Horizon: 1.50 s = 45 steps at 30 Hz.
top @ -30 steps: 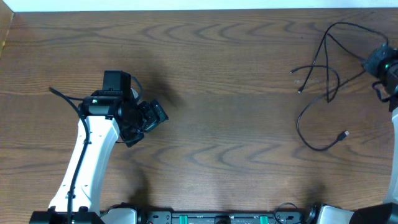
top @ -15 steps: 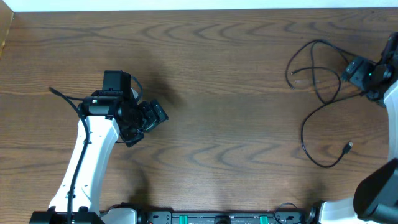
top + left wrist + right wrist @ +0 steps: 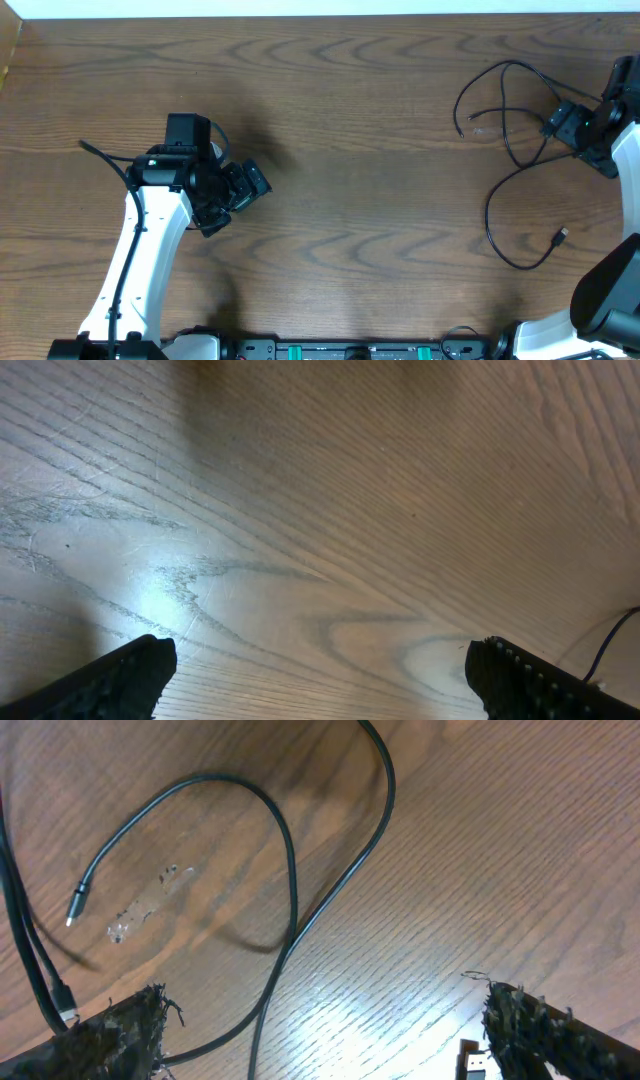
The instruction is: Untangle cables
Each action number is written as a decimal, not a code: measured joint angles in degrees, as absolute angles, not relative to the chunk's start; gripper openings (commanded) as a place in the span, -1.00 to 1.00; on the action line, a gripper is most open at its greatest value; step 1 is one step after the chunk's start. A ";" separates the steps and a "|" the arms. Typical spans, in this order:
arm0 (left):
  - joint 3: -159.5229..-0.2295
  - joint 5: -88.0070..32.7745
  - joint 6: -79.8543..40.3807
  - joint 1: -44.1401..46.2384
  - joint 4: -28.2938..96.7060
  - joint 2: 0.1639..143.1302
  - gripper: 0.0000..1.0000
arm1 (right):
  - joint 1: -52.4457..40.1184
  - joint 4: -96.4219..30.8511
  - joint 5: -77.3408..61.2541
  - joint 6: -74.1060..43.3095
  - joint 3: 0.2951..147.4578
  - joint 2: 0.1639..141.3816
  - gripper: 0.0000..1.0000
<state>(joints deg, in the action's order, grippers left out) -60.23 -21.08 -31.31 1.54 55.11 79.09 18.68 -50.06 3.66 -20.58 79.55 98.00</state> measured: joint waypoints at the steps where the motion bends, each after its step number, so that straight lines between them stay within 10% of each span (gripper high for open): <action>1: -60.23 -21.08 -31.31 1.54 55.11 79.09 0.95 | 18.68 -50.06 3.66 -20.58 79.55 98.00 0.99; 18: -60.23 -21.08 -31.31 1.54 55.13 79.09 0.96 | 18.61 -50.11 3.68 -20.58 79.40 94.94 0.98; 45: -60.23 -21.10 -31.31 1.54 55.13 79.09 0.96 | 18.41 -52.62 3.86 -20.58 79.77 35.97 0.98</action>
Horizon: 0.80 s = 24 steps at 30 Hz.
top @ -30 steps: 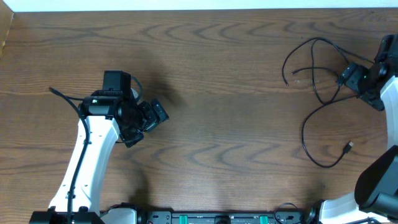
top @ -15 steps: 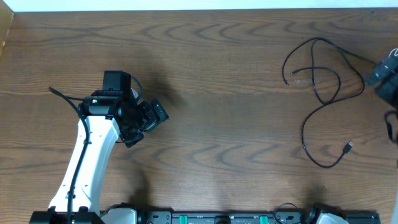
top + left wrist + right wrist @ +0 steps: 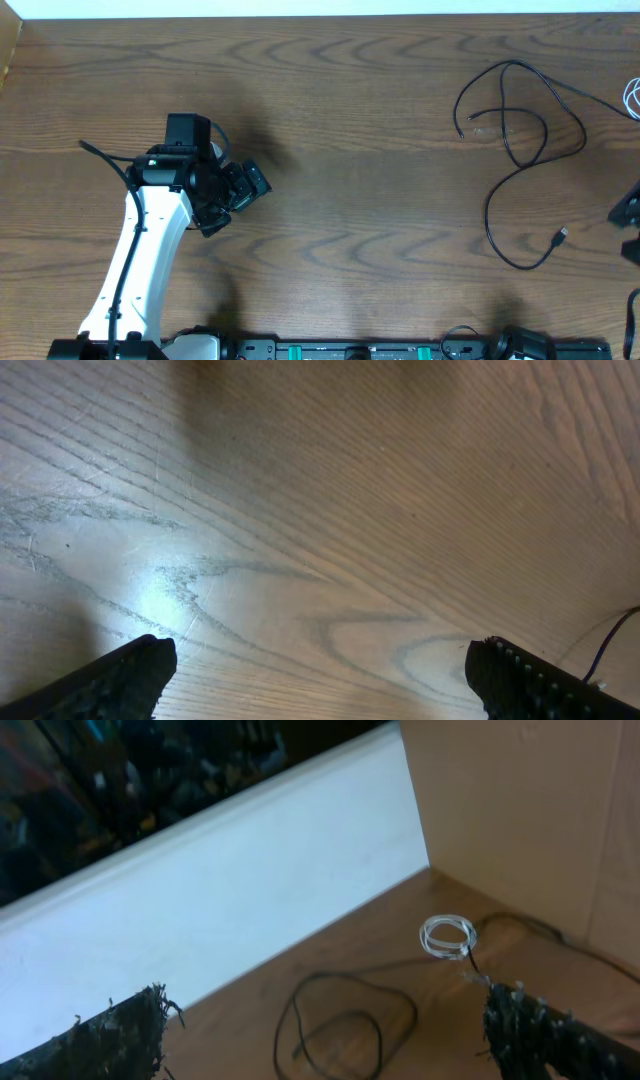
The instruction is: Untangle cables
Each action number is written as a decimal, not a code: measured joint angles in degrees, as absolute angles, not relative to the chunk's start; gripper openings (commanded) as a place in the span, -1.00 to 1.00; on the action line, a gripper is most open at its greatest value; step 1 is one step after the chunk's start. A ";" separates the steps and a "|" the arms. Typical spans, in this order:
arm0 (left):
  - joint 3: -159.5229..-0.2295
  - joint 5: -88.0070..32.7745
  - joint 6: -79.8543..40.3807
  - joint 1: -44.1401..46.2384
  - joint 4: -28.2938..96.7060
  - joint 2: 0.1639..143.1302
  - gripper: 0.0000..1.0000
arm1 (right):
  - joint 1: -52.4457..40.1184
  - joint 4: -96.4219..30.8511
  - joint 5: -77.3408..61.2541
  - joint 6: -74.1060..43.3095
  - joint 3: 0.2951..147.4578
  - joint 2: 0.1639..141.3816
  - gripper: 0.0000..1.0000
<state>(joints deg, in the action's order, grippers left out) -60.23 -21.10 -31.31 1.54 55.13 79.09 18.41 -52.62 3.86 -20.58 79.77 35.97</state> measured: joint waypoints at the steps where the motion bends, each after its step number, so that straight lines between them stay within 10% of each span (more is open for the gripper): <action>1: -60.23 -21.10 -31.31 1.54 55.13 79.09 0.96 | 18.41 -54.02 3.86 -20.60 79.77 35.27 0.99; 24: -60.23 -21.08 -31.31 1.54 55.09 79.09 0.96 | 7.40 -63.92 11.84 -20.58 59.09 16.05 0.99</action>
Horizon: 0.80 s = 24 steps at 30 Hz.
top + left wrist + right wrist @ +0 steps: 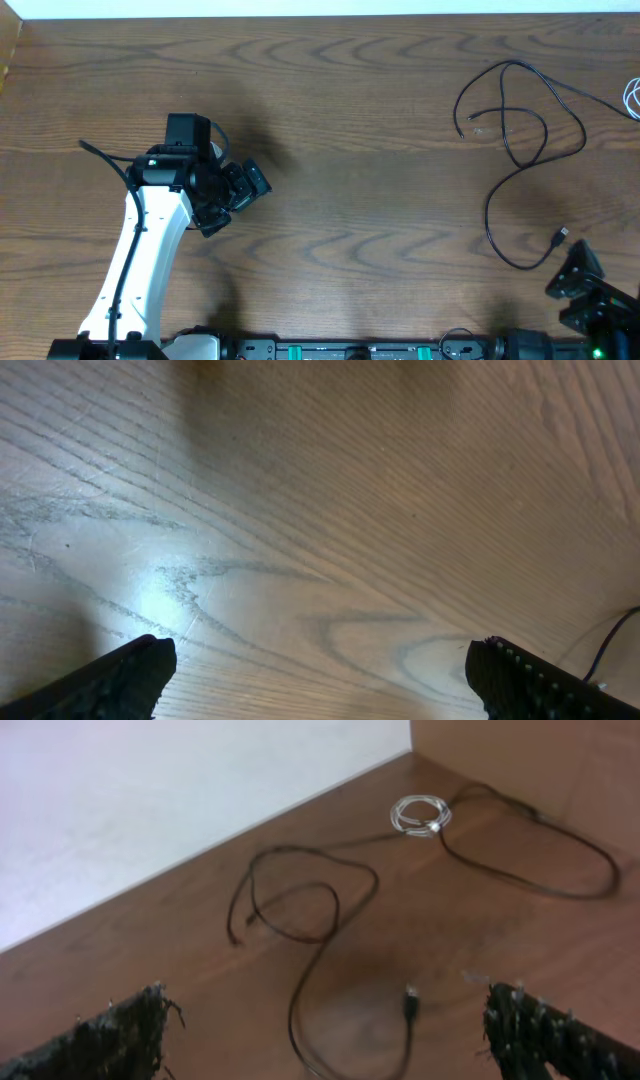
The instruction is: Untangle cables
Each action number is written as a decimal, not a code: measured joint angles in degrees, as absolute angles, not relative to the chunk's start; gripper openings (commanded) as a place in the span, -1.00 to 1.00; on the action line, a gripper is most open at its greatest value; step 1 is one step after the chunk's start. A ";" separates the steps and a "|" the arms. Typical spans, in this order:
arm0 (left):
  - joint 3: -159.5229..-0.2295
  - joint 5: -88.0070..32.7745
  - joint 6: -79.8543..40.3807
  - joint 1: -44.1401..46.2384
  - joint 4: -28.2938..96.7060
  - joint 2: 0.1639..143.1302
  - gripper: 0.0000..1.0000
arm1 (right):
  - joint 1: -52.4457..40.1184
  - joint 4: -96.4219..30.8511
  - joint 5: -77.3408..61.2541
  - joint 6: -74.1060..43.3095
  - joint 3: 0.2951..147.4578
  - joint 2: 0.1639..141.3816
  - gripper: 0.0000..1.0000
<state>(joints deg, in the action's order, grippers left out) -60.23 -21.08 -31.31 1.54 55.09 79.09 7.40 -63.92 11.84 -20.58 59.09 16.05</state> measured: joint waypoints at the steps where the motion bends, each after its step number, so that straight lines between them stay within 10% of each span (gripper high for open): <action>1: -60.23 -21.10 -31.31 1.54 55.11 79.09 0.96 | 7.40 -61.91 11.77 -20.58 57.25 15.03 0.99; 24: -60.20 -21.10 -31.31 1.54 55.13 79.09 0.96 | 1.37 11.75 1.54 -11.33 18.65 0.67 0.99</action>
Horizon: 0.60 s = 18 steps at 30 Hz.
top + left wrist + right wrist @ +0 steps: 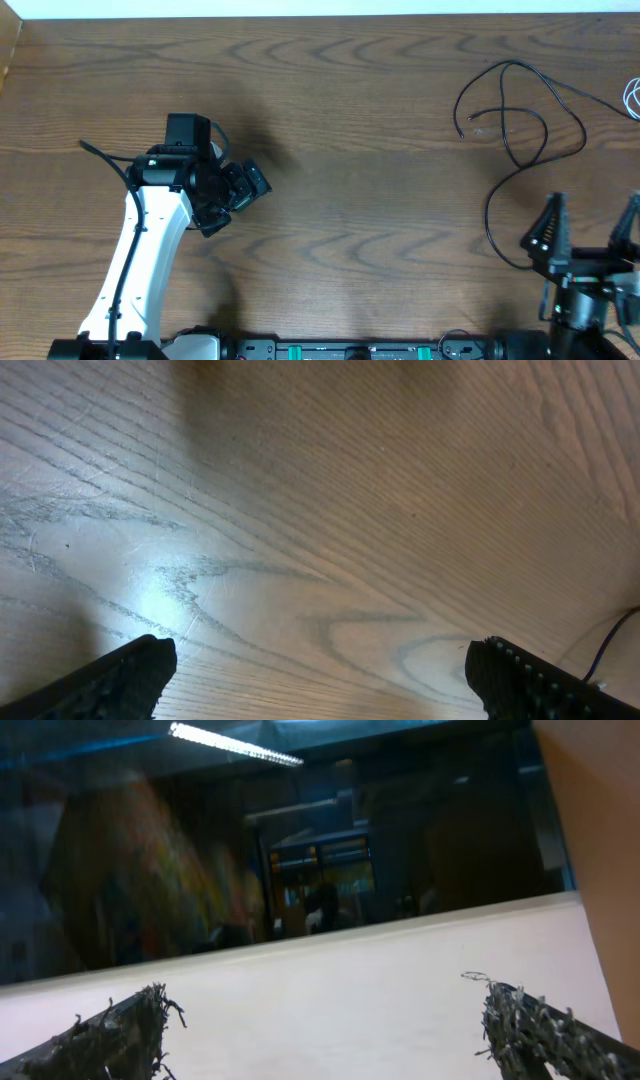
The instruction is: Untangle cables
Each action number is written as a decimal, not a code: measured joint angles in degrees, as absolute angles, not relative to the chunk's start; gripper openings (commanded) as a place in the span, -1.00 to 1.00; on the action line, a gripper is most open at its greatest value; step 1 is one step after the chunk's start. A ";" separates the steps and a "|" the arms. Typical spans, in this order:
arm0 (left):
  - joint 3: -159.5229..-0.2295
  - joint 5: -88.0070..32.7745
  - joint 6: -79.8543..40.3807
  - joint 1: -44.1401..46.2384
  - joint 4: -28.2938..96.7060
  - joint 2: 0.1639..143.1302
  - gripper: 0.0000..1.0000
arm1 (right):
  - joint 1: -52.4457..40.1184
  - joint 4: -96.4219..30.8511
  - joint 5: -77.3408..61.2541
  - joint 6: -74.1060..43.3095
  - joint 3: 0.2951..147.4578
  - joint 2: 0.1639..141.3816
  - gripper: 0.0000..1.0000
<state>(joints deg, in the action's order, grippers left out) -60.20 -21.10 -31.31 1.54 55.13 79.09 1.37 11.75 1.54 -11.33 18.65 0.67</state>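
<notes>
A thin black cable (pixel 489 215) lies in loose crossing loops at the table's far right, one free end (pixel 461 131) pointing left. A small white coil (pixel 634 97) shows at the right edge. My right gripper (pixel 590 232) stands open at the front right, beside the cable's lower bend; in its own view the right gripper (pixel 325 1020) faces a white wall with nothing between its fingers. My left gripper (pixel 248 185) hovers far to the left. The left gripper (pixel 320 660) is open over bare wood, with a bit of black cable (pixel 610 640) at the frame's right edge.
The wooden table (pixel 350 120) stretches between both arms. The left arm (pixel 150 230) reaches up from the front left. A white wall (pixel 300 1000) and a dark window stand behind the table. A cardboard-coloured panel (pixel 600 840) rises at the right.
My right gripper has moved from the front right corner, where it looked down on the cables, to a spot further left with its fingers spread and its camera facing the wall. The left arm has not moved.
My right gripper was open low over the black cable at the far right. Then it sat at the right edge, off the cable, and the white coil showed. Then it was at the front right corner, and now it faces the wall. The left arm stayed still.
</notes>
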 measured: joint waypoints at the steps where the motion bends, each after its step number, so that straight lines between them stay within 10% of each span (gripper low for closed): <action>1: -60.20 -21.10 -31.31 1.54 55.13 79.09 0.96 | 0.51 12.58 1.98 -10.26 17.45 0.67 0.98; 18: -60.20 -21.08 -31.31 1.54 55.11 79.09 0.95 | -0.73 19.99 3.64 -6.39 0.38 0.69 0.99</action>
